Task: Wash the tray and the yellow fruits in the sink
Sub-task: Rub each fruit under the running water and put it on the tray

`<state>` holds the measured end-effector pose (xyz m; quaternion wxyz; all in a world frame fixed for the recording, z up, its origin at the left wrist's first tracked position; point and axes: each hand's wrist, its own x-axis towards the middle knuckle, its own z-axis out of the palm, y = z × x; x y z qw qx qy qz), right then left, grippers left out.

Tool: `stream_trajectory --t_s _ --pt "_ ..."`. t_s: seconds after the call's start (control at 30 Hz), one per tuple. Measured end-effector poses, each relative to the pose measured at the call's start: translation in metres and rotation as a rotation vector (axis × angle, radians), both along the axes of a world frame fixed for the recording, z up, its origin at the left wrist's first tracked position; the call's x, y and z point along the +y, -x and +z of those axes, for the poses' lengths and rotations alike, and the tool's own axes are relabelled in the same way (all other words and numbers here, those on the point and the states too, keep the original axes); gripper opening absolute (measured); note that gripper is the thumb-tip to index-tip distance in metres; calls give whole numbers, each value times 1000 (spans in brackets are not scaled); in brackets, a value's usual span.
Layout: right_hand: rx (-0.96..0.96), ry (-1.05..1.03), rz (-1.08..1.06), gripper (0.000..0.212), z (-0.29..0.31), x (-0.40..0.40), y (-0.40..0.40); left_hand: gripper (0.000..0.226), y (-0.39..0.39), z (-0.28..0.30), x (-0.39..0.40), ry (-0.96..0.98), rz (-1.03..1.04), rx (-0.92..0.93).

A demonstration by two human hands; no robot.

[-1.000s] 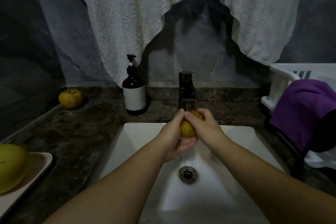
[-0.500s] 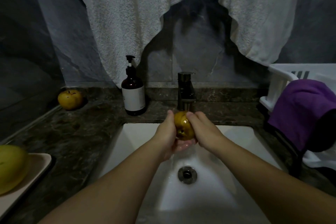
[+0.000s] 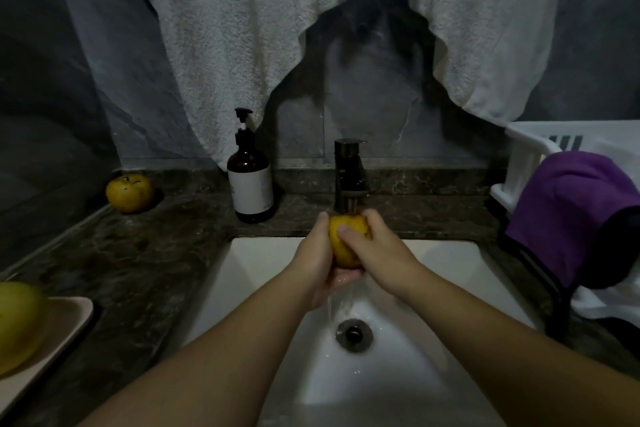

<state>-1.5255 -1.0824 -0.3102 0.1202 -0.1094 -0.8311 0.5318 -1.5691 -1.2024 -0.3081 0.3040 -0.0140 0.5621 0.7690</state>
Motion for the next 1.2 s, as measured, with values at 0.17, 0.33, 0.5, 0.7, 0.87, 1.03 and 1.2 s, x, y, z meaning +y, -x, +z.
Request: stream_trajectory --t_s 0.17,0.33,0.5,0.7,0.87,1.03,1.2 --pt "10 66 -1 75 5 -2 -1 69 4 0 -4 9 -68 113" --pt "-141 193 -112 67 10 3 1 58 -1 0 -3 35 -125 155" --pt "-145 250 -55 51 10 4 -2 64 1 0 1 91 -19 327" --pt "-87 608 46 40 9 3 -4 76 4 -1 -6 138 -128 215" --pt "-201 307 -82 55 14 3 -1 66 6 -7 0 332 -5 560" --pt "-161 318 -87 54 14 0 6 102 8 -12 4 397 33 848" --pt "-80 513 -66 38 5 6 4 100 10 -14 -3 274 -174 548"
